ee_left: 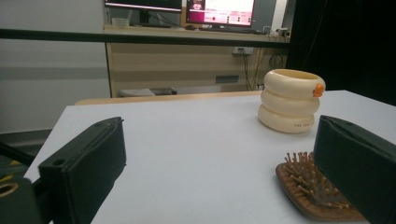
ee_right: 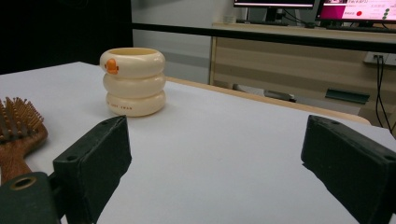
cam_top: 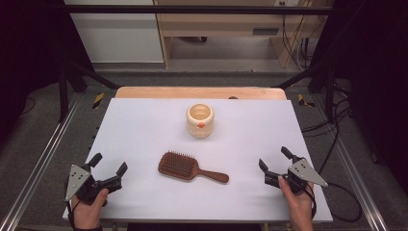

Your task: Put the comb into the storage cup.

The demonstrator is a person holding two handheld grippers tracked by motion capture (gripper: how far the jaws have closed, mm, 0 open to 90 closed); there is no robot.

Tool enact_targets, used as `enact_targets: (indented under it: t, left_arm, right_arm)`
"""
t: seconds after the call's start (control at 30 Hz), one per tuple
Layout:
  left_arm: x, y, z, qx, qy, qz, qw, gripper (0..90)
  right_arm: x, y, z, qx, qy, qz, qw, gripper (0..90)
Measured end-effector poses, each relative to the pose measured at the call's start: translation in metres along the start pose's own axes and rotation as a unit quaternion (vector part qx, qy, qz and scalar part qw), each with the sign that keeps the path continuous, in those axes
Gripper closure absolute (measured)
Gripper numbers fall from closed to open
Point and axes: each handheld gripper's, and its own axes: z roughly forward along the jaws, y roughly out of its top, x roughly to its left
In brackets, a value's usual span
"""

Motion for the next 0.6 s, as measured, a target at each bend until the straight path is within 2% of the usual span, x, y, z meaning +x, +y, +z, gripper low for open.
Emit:
enact_targets:
  t: [0.37, 0.6]
  left_arm:
    - [-0.0042, -0.0005, 0.0044, 0.019, 0.005, 0.004, 0.9998, 4.9]
    - [-0.0085, -0.0009, 0.0076, 0.025, -0.004, 0.010, 0.9996, 10.2]
  right_arm:
    - [0.0014, -0.0005, 0.0006, 0.002, -0.002, -0.002, 1.0000, 8.1]
    - [0.0017, -0.0005, 0.0010, 0.002, -0.003, -0.005, 1.0000, 8.3]
